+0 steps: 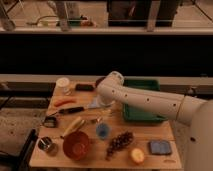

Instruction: Place fork in table surface

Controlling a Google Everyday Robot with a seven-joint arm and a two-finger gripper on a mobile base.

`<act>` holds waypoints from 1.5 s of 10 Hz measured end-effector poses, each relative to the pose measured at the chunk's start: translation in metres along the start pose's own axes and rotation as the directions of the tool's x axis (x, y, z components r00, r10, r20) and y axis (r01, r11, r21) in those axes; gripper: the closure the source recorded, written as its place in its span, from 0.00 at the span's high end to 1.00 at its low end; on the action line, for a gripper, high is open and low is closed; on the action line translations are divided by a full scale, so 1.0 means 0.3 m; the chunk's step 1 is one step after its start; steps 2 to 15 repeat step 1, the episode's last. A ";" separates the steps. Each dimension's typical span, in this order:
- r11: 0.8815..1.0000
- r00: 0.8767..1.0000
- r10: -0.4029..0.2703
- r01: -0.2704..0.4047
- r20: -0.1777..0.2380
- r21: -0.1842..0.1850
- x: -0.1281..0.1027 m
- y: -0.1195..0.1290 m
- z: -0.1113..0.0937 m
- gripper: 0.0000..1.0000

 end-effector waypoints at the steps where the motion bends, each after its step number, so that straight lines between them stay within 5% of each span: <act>1: 1.000 1.000 -0.008 0.008 -0.002 0.015 -0.009 0.000 -0.022 0.80; 15: 1.000 1.000 -0.008 0.008 -0.002 0.015 -0.009 0.000 -0.022 0.80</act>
